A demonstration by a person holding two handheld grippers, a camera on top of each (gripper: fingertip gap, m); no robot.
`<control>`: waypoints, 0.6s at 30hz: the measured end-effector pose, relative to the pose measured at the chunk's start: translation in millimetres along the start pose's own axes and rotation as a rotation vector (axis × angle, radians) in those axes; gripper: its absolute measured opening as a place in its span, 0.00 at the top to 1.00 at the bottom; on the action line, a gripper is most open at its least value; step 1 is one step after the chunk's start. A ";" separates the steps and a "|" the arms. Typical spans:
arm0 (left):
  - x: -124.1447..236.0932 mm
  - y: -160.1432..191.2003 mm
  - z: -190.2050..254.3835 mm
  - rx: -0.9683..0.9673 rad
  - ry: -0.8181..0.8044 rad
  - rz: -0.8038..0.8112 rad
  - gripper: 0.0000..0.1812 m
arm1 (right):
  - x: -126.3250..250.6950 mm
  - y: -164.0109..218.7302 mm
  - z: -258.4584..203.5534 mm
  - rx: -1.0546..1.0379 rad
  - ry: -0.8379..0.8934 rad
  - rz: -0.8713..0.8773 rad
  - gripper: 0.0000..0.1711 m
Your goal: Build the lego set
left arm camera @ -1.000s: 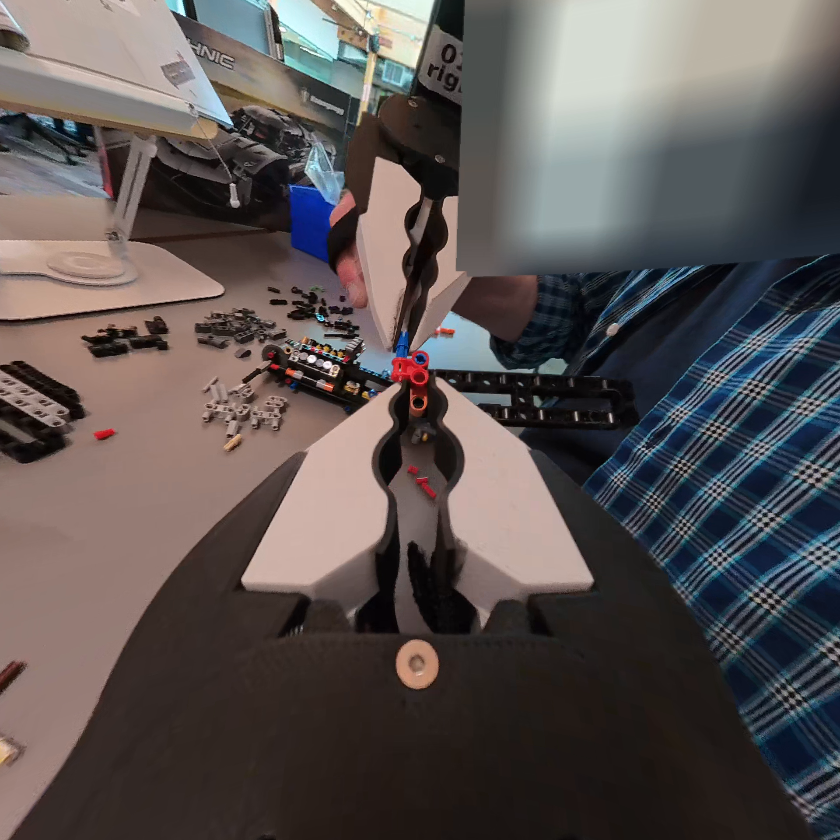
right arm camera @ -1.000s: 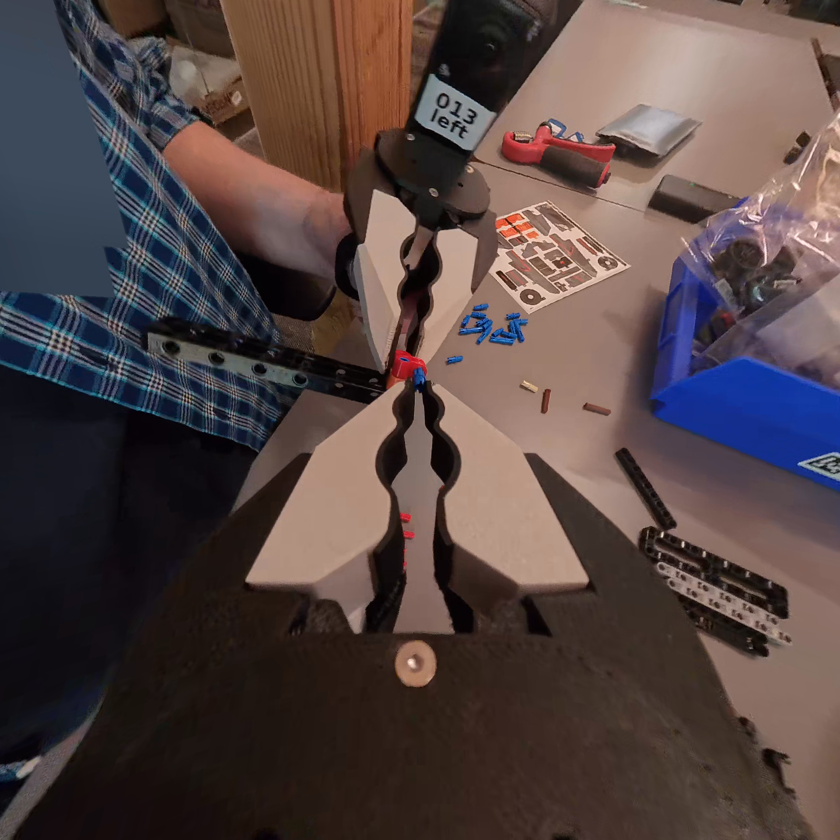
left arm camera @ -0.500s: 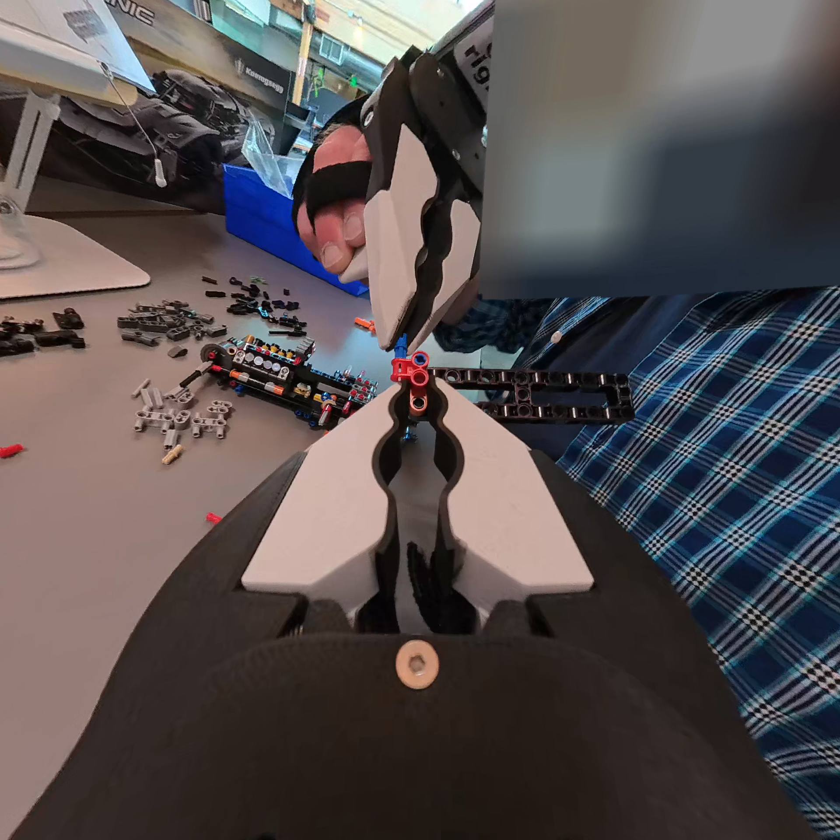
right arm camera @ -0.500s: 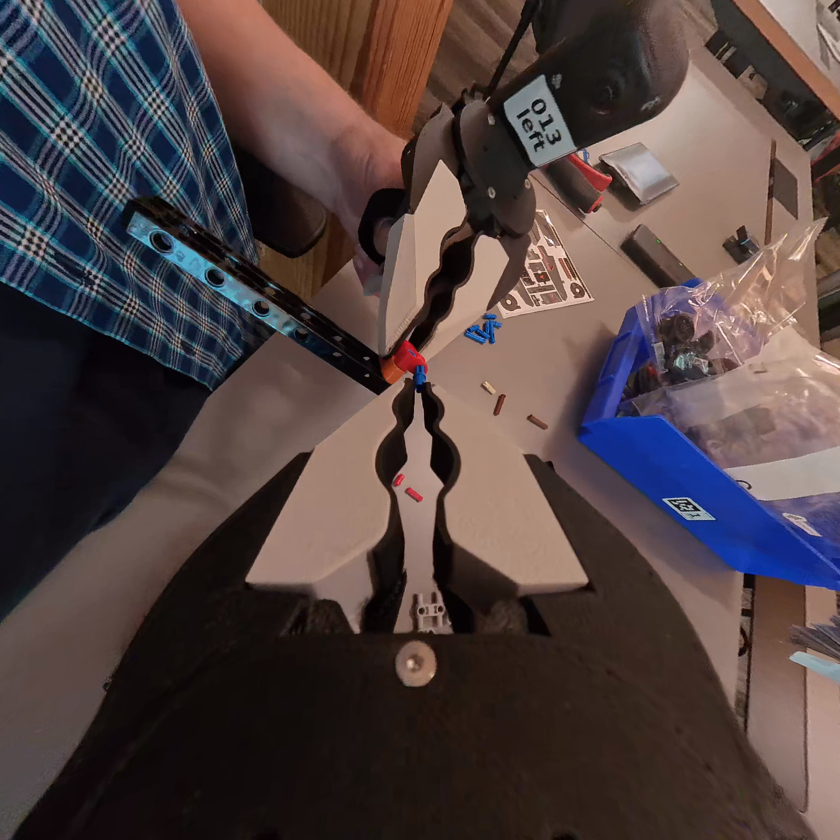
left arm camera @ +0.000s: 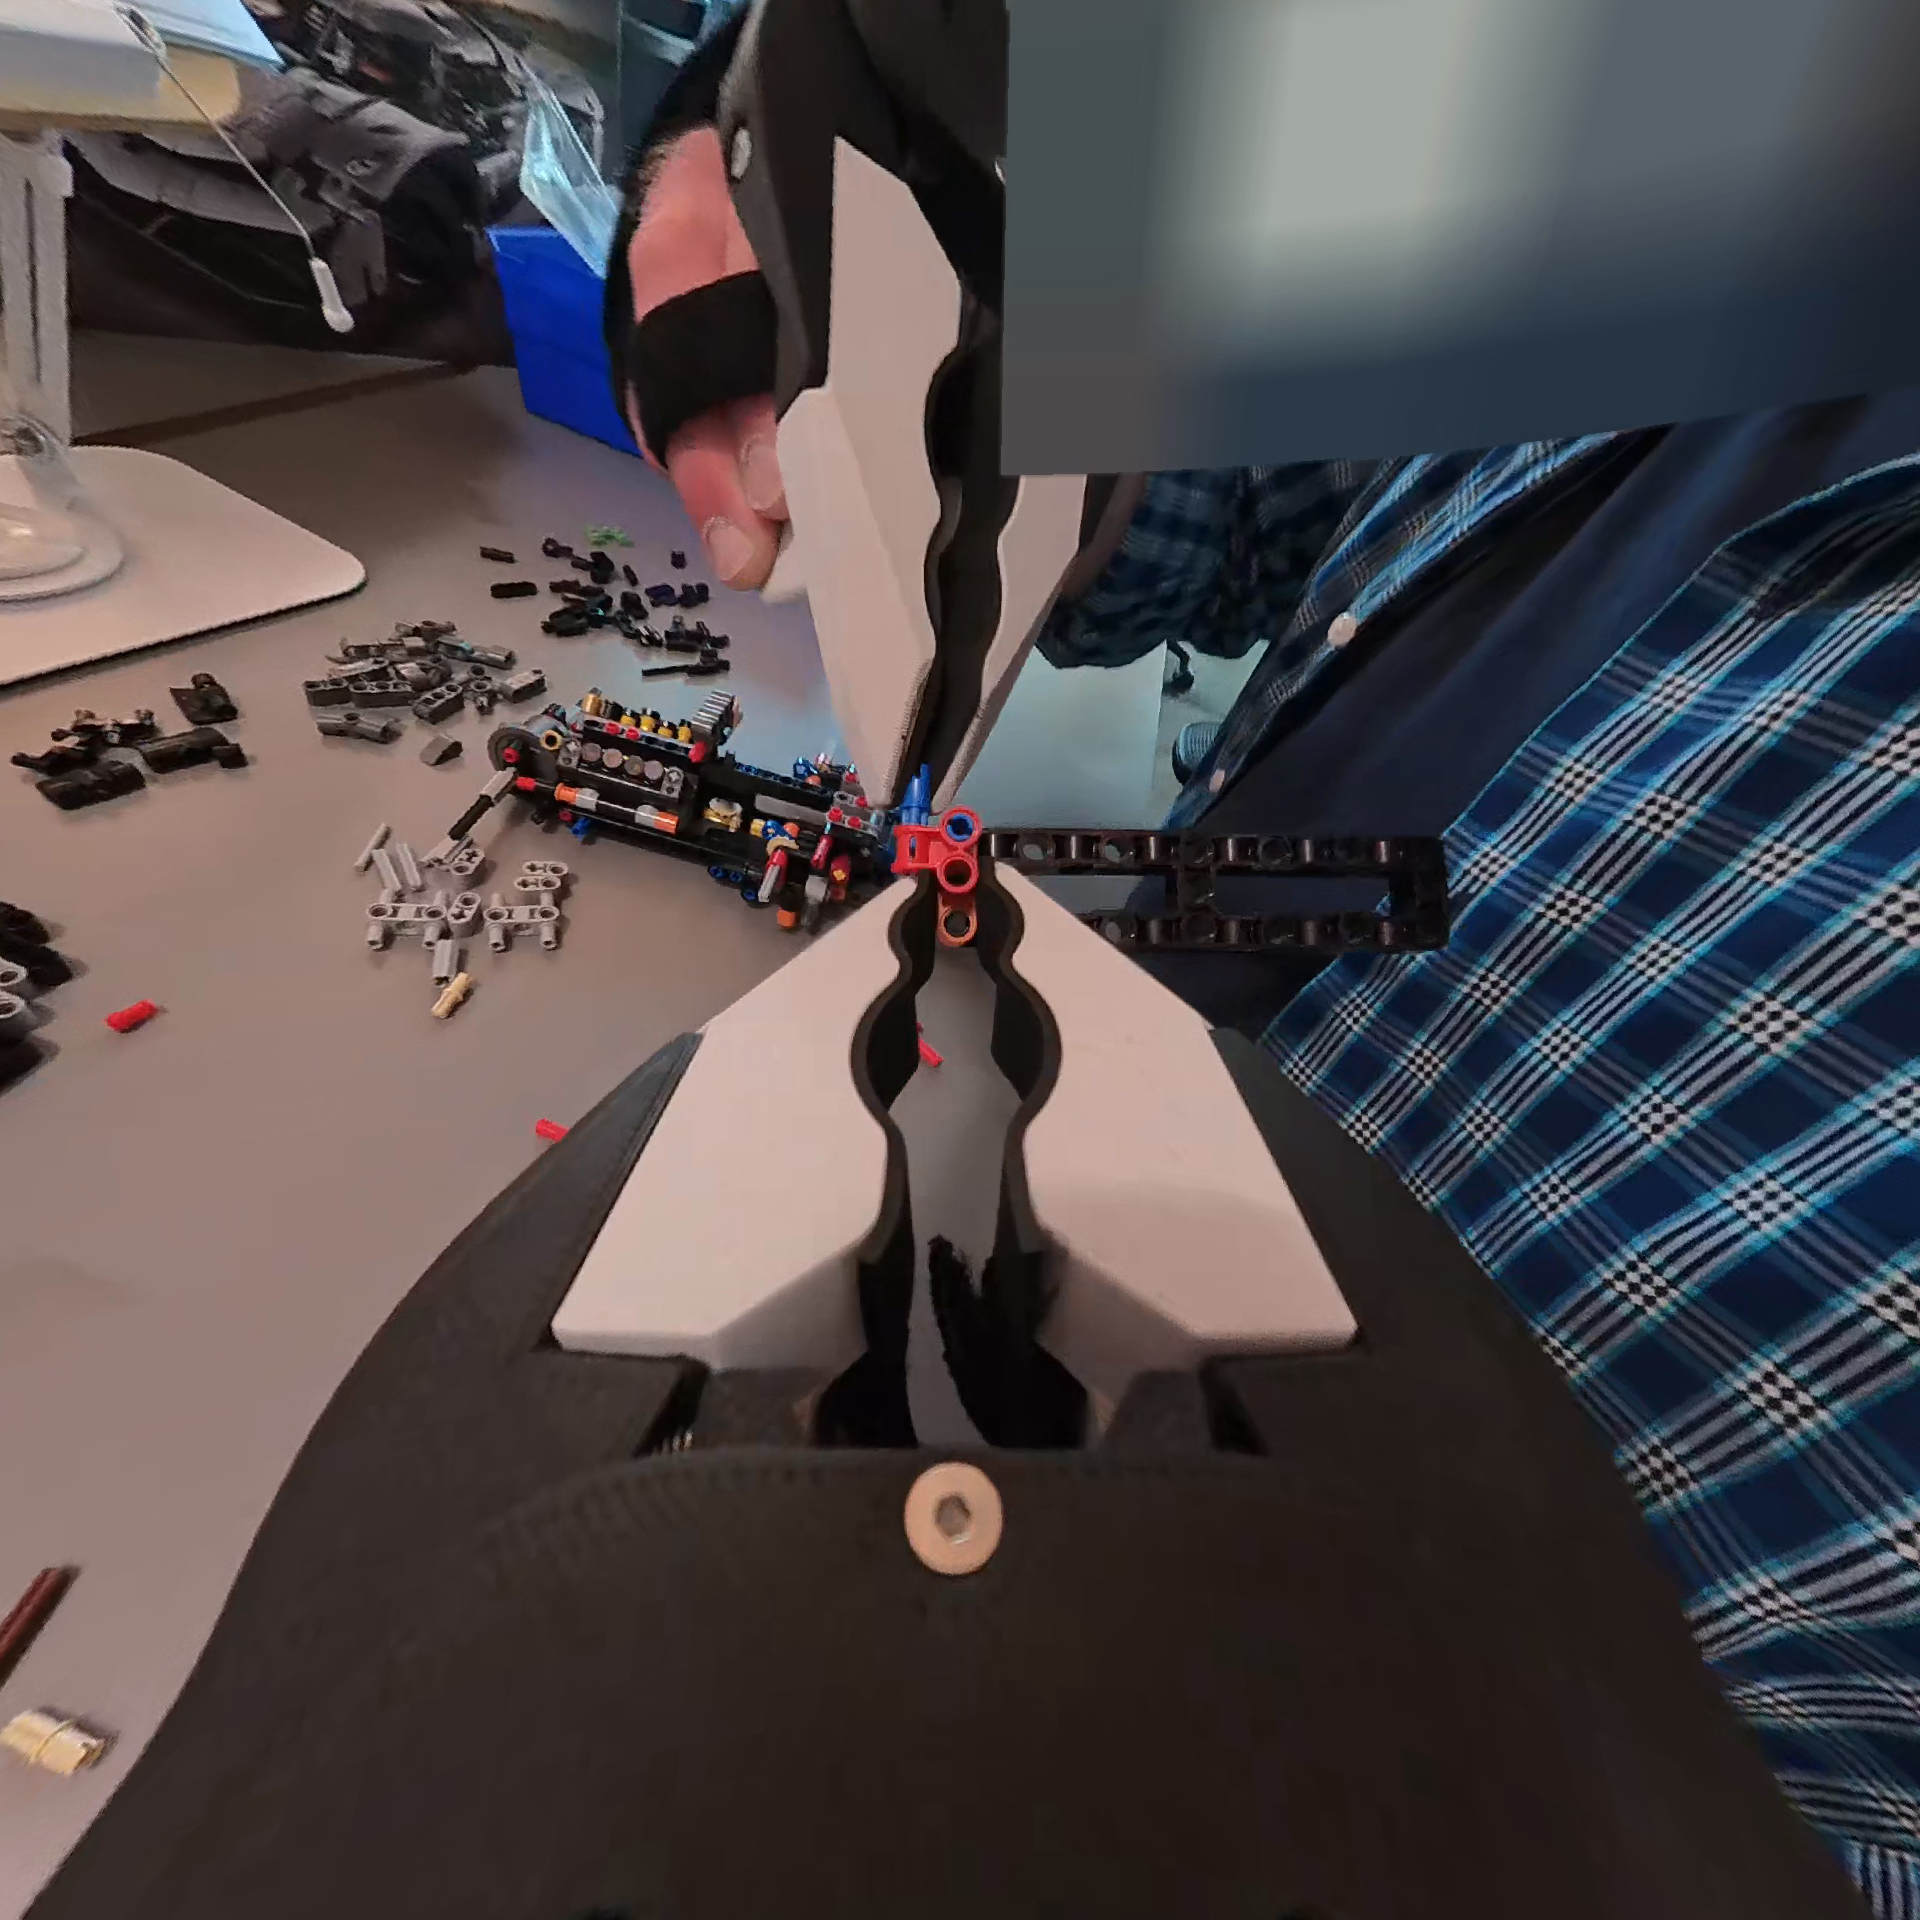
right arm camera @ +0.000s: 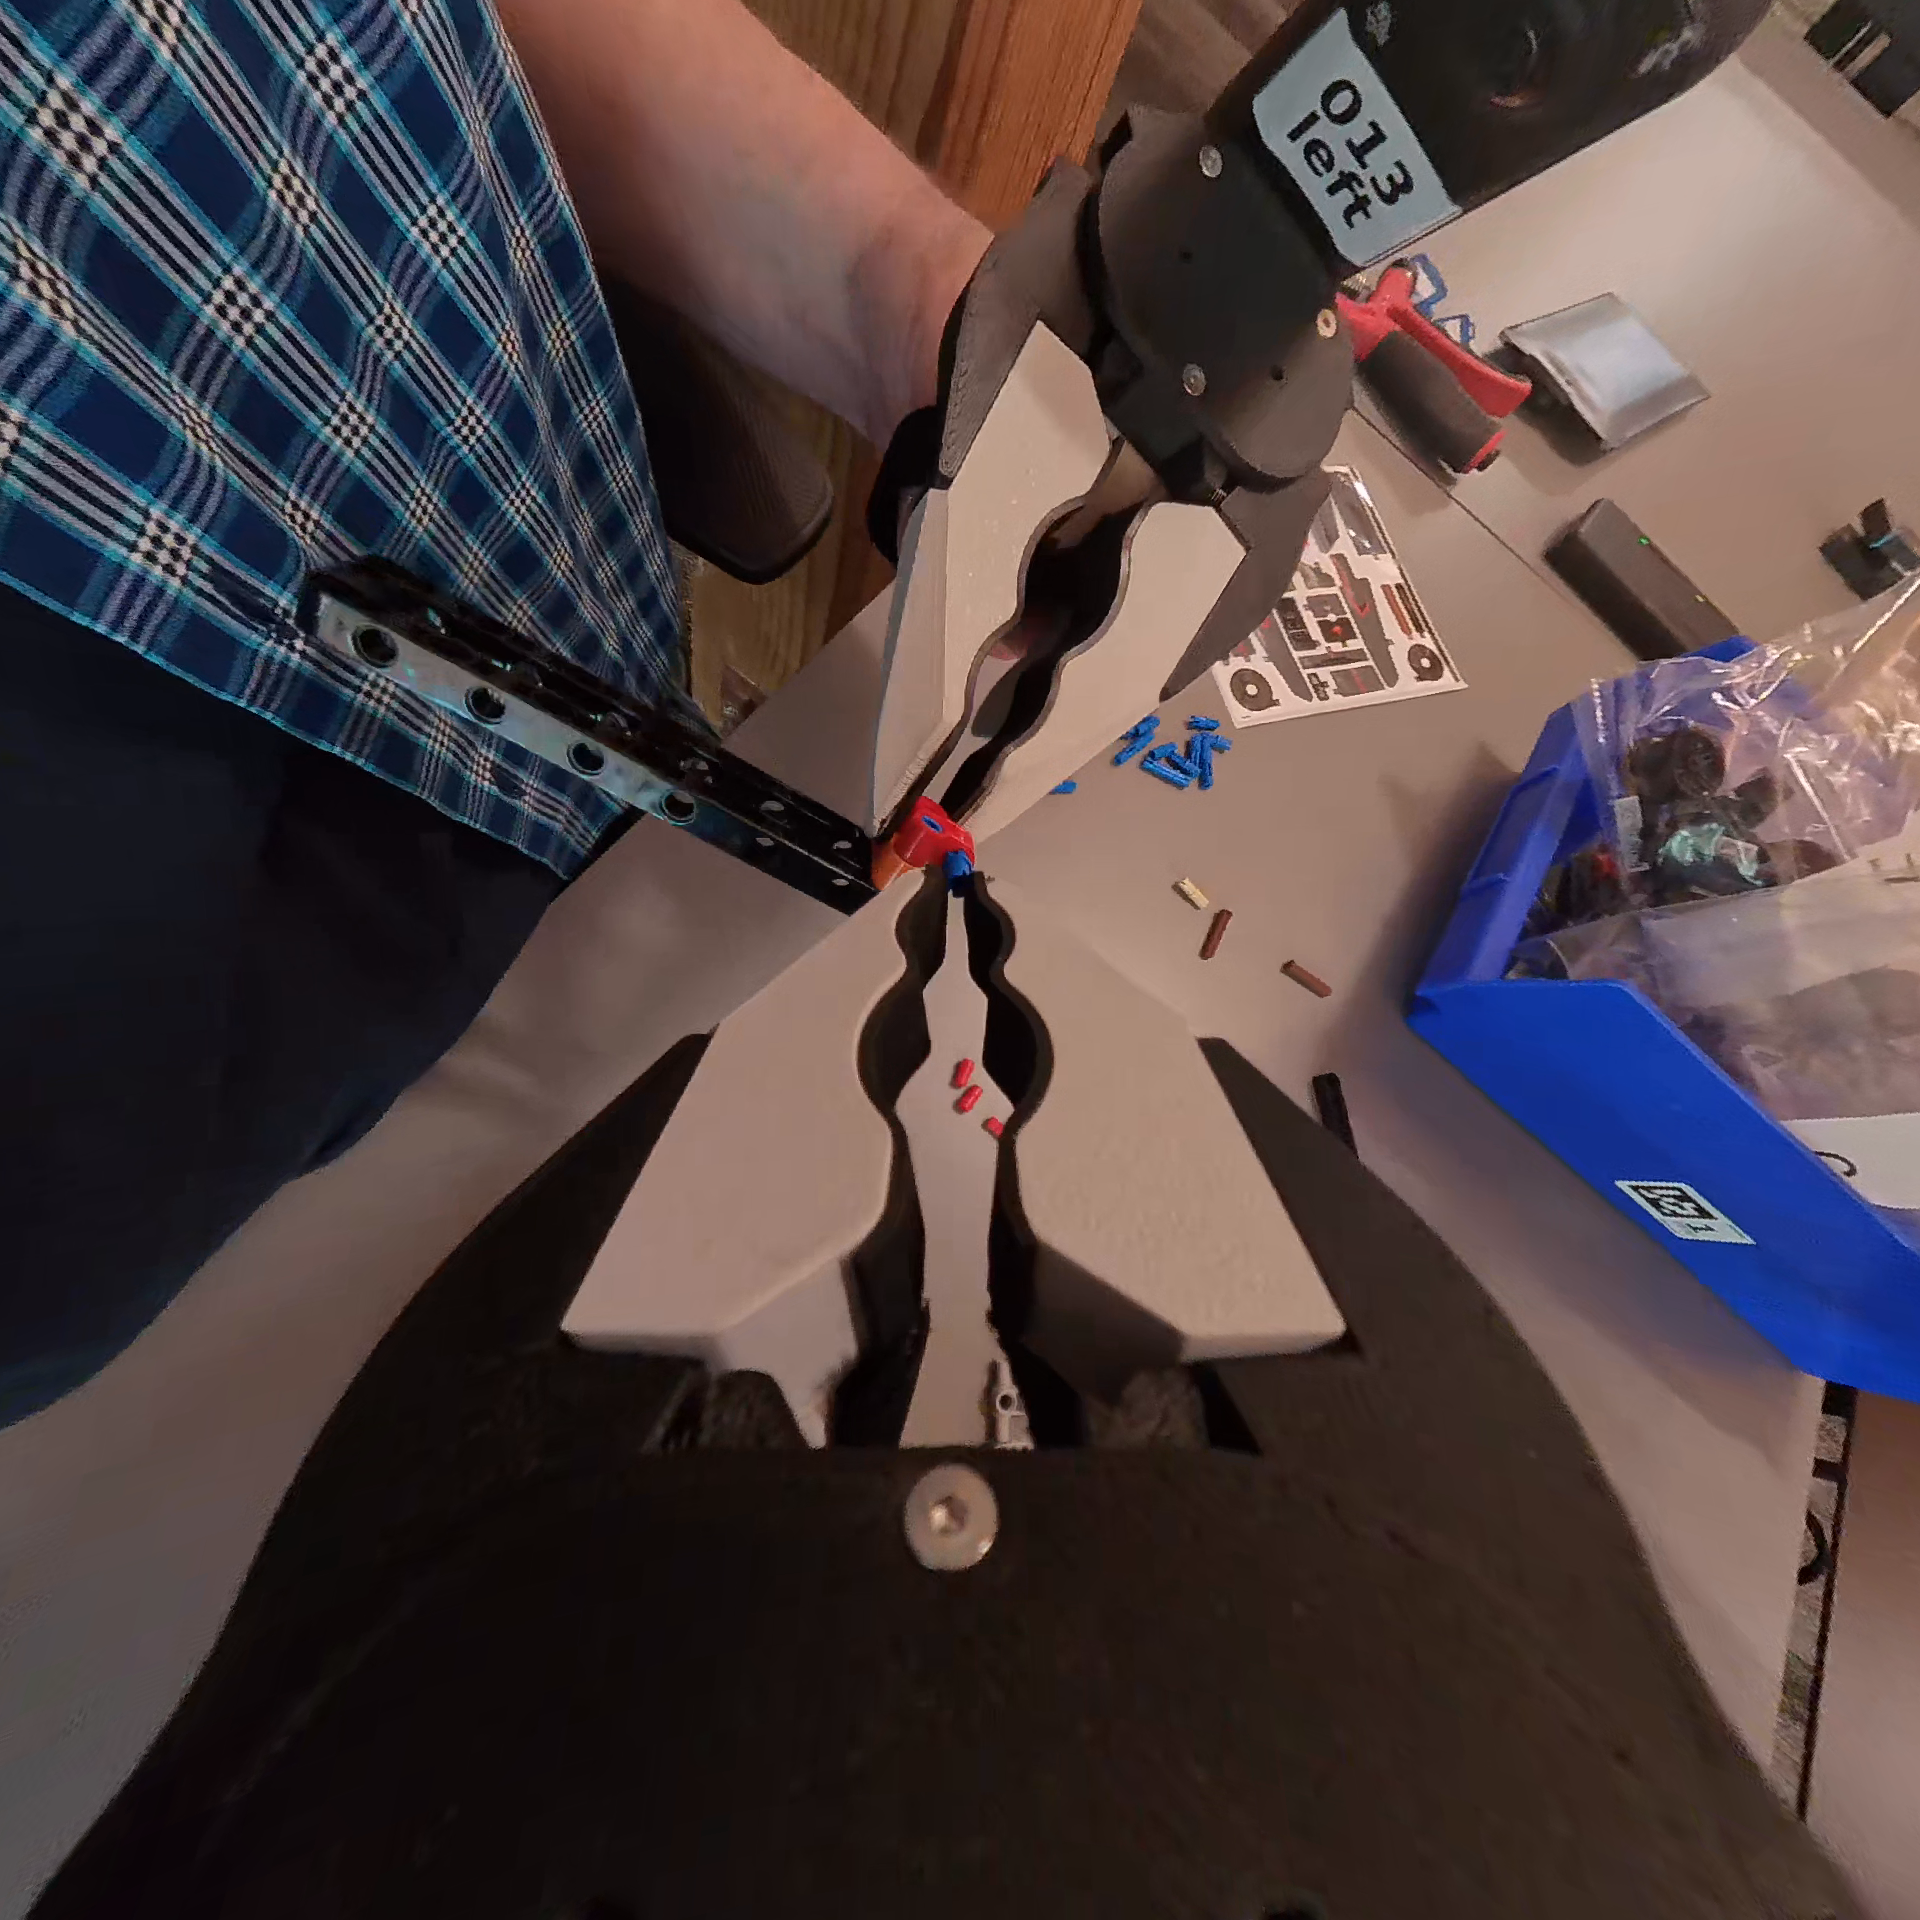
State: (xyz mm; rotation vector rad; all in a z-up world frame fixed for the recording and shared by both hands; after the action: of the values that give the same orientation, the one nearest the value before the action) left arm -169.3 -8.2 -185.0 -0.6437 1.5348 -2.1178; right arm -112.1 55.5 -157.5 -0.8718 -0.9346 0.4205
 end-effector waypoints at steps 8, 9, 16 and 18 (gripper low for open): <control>-2.2 2.6 1.3 -0.013 -0.017 -0.013 0.97 | -1.2 1.7 0.1 -0.043 -0.027 0.006 1.00; -2.1 2.6 0.9 -0.011 -0.022 -0.003 0.97 | -1.1 2.1 0.4 -0.041 -0.019 0.004 1.00; -2.6 9.8 -8.5 0.017 -0.075 0.025 0.90 | -1.7 9.7 -1.0 -0.074 0.017 -0.003 0.99; -4.4 11.2 -8.5 0.015 -0.074 0.026 0.88 | -1.5 9.5 -2.2 -0.085 0.023 0.009 0.99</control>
State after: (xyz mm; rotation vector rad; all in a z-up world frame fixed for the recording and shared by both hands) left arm -170.0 -2.3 -198.5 -0.6862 1.4778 -2.0613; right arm -110.7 59.2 -166.5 -0.9572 -0.9331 0.3802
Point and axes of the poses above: each gripper's, where its closed fingertips meet, x back along the fingers, y out of its underside, z = x × y across the jaws, the point moved 5 cm from there along x, back along the fingers, and after that the axes turned 7 degrees about z, right-handed, at the moved point
